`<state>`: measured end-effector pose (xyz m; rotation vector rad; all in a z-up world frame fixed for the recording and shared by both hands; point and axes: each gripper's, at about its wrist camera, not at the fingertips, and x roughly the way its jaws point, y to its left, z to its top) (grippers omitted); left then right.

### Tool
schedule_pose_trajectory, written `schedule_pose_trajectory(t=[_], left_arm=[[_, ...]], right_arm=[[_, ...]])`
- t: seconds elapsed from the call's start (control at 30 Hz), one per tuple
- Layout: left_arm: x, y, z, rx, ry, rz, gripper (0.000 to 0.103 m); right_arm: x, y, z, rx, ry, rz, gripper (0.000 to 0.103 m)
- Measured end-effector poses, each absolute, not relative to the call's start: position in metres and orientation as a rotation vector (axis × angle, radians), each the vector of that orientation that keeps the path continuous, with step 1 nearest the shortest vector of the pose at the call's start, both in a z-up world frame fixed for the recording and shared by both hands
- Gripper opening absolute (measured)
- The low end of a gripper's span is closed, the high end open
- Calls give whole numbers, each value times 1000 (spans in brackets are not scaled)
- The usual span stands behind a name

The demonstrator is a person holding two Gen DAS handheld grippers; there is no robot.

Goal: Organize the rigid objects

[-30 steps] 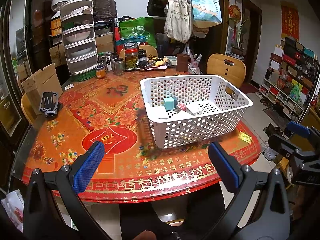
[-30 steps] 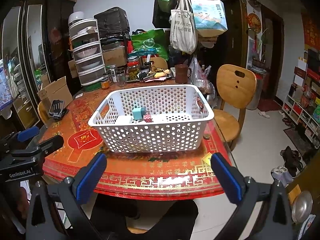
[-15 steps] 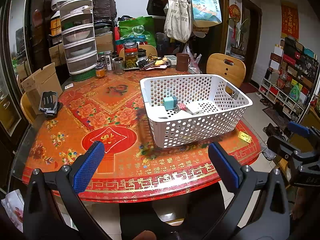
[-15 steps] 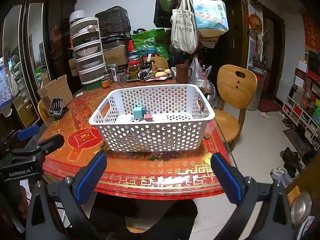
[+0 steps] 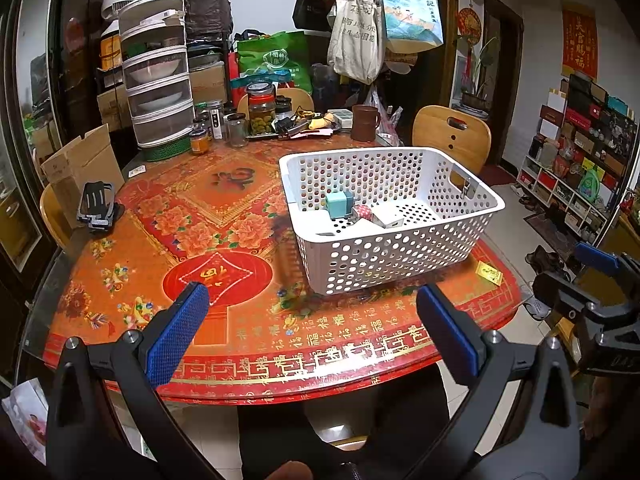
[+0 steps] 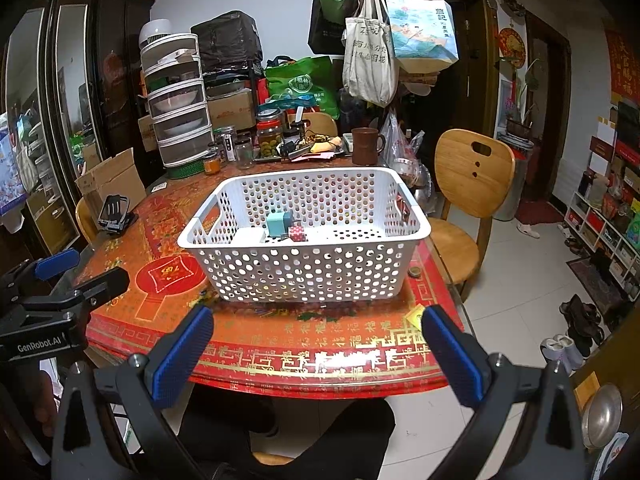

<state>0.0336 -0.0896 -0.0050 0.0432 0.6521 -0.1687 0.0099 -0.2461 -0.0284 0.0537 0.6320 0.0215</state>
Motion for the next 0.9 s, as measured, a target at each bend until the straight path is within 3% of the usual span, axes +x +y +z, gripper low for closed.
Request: schedule_pose_trajectory(t=[0.9], left_arm=[[34, -89, -10, 43, 656, -176, 102]], right_arm=[[8, -243, -34, 46, 639, 24, 103]])
